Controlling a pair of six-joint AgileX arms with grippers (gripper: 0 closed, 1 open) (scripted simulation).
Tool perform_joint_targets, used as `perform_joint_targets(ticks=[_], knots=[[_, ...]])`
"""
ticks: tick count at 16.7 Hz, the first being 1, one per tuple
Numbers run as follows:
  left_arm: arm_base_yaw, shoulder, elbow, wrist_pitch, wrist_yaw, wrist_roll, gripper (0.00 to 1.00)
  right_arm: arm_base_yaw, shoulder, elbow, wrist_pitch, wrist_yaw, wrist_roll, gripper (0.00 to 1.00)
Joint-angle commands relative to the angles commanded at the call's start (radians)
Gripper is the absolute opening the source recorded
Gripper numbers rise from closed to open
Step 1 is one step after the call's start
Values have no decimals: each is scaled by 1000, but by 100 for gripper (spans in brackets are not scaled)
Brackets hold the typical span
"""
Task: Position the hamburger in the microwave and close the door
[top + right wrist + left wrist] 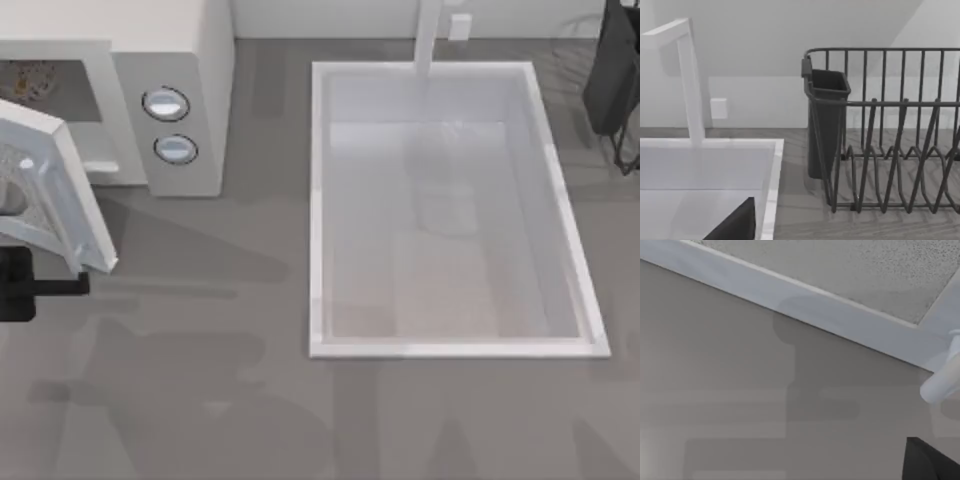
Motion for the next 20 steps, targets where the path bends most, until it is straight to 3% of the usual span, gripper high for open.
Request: perform_joint_targets(ticks=[6, 14, 20], knots=[[-6, 263, 154, 113, -3, -1, 0, 0, 0, 0, 0, 0, 0, 100], [-3, 324, 208, 122, -4, -2, 0, 0, 0, 0, 0, 0, 0, 100], [-9, 580, 490, 99, -3, -2, 0, 0, 0, 0, 0, 0, 0, 100]])
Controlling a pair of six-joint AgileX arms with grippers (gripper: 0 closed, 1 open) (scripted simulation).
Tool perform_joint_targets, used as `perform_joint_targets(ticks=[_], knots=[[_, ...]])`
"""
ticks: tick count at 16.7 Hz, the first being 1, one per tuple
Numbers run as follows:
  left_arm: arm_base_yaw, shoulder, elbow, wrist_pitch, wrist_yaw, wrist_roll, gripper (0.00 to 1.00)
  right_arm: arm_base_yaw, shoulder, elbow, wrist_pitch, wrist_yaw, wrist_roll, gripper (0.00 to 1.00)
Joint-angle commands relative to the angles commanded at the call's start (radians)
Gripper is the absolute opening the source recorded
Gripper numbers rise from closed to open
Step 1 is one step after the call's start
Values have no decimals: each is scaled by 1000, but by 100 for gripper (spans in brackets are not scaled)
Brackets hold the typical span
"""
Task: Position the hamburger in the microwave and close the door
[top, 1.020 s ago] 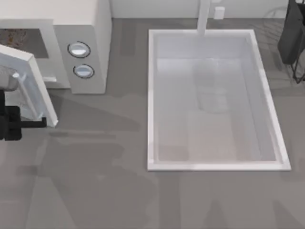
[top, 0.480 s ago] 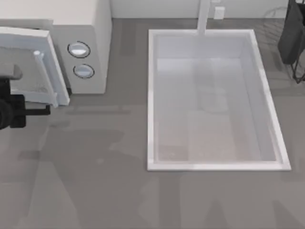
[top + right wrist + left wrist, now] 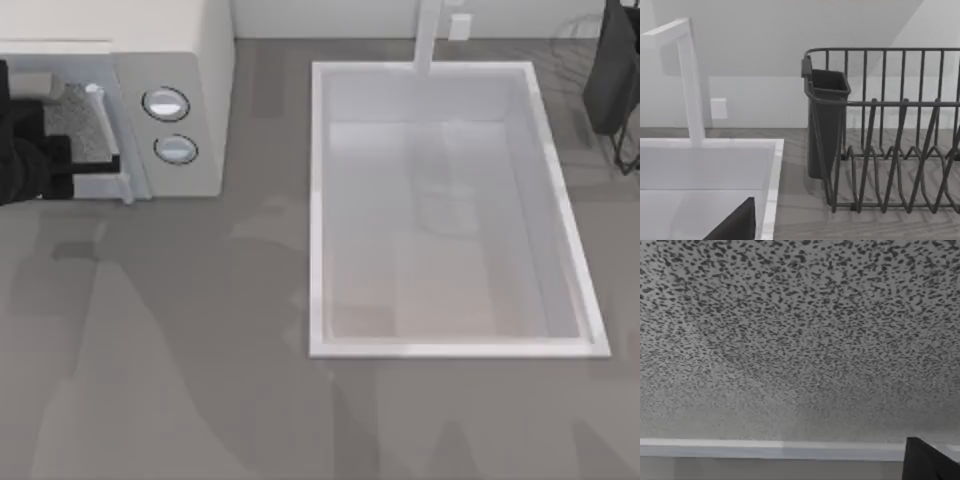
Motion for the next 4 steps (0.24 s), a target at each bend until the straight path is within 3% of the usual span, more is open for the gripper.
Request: perform_joint_targets(ticks=[4], knots=[[-1, 71, 77, -6, -1, 0, 0, 0, 0, 0, 0, 0, 0, 100]])
